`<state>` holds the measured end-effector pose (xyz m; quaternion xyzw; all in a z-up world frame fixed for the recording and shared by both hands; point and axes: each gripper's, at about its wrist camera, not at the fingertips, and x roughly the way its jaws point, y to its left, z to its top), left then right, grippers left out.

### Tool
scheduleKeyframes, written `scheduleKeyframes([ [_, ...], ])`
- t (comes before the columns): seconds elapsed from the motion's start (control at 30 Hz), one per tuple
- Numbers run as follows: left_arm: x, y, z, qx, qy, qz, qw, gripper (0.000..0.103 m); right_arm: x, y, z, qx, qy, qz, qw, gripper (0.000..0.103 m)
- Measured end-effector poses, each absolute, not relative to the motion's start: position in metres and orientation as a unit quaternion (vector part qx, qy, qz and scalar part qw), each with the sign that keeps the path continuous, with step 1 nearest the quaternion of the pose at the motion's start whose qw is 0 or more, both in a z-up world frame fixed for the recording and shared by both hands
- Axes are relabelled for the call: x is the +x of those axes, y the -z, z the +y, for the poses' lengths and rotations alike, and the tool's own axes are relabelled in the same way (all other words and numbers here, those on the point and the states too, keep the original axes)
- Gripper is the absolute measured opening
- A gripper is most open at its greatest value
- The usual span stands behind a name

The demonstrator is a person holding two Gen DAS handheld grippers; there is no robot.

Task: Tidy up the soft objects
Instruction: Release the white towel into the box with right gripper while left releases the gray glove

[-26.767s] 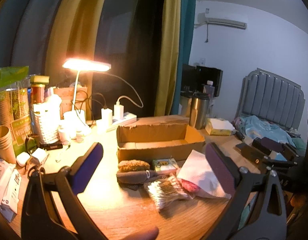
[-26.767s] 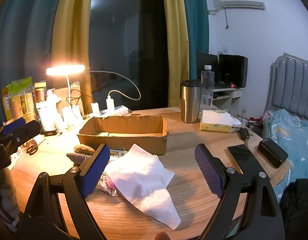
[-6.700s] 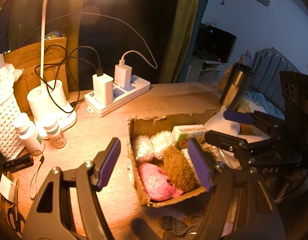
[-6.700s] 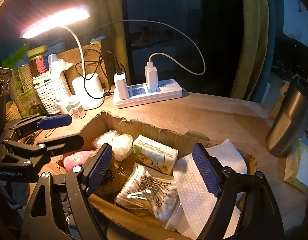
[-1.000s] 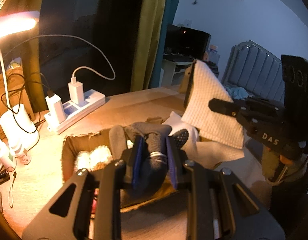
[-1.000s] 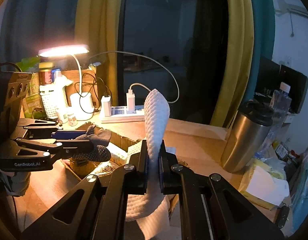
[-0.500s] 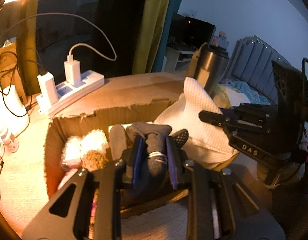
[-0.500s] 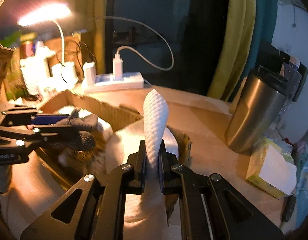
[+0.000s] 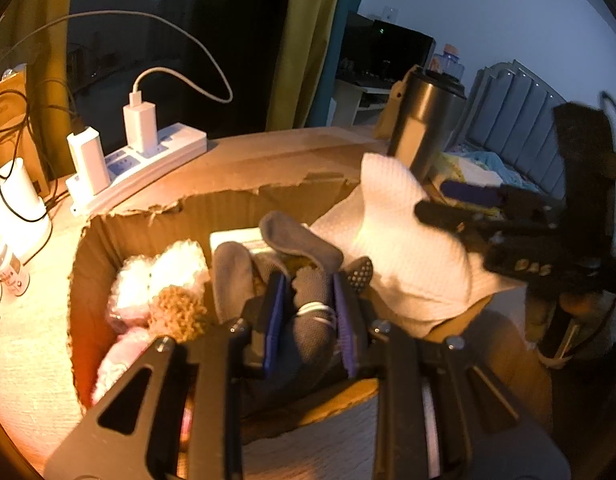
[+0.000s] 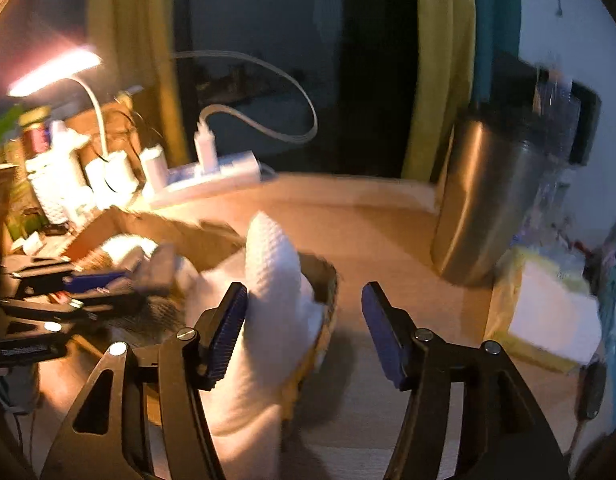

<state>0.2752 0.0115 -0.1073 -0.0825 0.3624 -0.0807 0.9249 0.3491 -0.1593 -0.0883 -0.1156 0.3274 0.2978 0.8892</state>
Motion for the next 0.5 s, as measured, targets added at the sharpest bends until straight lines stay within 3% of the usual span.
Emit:
scheduleKeyframes([
  [0.33, 0.28, 0.112, 0.01, -0.078, 0.076, 0.371, 0.922, 0.035, 0.355, 0.117, -0.147, -0.16, -0.27, 0.364, 0.877, 0.063],
  [0.43, 0.279, 0.112, 0.01, -0.076, 0.075, 0.373, 0.922, 0.043, 0.354, 0.114, -0.148, -0.158, -0.269, 0.361, 0.879, 0.063],
  [0.5, 0.279, 0.111, 0.009, -0.074, 0.074, 0.373, 0.922, 0.056, 0.353, 0.109, -0.15, -0.152, -0.271, 0.354, 0.882, 0.063],
])
